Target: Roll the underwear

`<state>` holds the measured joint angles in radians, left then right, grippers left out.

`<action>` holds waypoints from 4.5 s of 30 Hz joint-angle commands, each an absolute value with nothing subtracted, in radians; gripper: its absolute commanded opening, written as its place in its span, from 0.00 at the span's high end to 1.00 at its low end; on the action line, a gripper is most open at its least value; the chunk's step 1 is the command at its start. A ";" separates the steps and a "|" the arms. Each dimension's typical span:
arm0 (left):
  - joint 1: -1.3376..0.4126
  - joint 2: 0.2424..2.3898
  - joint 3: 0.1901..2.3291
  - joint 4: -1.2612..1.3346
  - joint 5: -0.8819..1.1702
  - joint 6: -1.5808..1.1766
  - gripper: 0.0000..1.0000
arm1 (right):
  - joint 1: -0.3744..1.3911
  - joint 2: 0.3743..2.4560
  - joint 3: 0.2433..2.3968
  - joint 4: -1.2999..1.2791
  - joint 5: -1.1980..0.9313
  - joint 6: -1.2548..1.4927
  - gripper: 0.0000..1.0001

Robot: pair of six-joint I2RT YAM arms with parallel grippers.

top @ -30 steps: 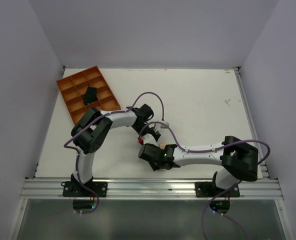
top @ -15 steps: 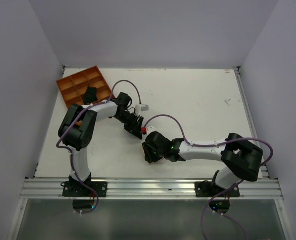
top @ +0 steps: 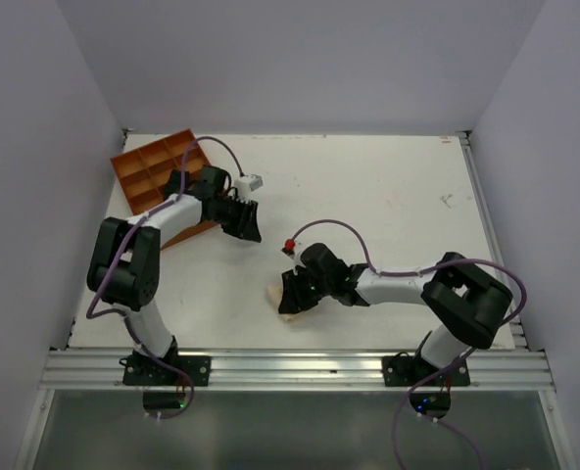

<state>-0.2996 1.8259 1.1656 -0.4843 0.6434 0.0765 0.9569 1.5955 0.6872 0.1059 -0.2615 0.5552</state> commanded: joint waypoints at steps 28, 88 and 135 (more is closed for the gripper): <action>-0.334 1.594 1.026 -0.266 0.890 0.309 0.57 | 0.660 2.000 0.609 0.238 -0.908 0.528 0.73; -0.678 1.936 1.124 -0.744 0.873 0.874 0.99 | 0.637 1.757 0.646 -0.084 -0.733 0.497 0.55; -0.692 2.174 1.358 -0.874 0.773 0.770 1.00 | 0.807 1.339 0.672 -0.265 -0.307 0.376 0.28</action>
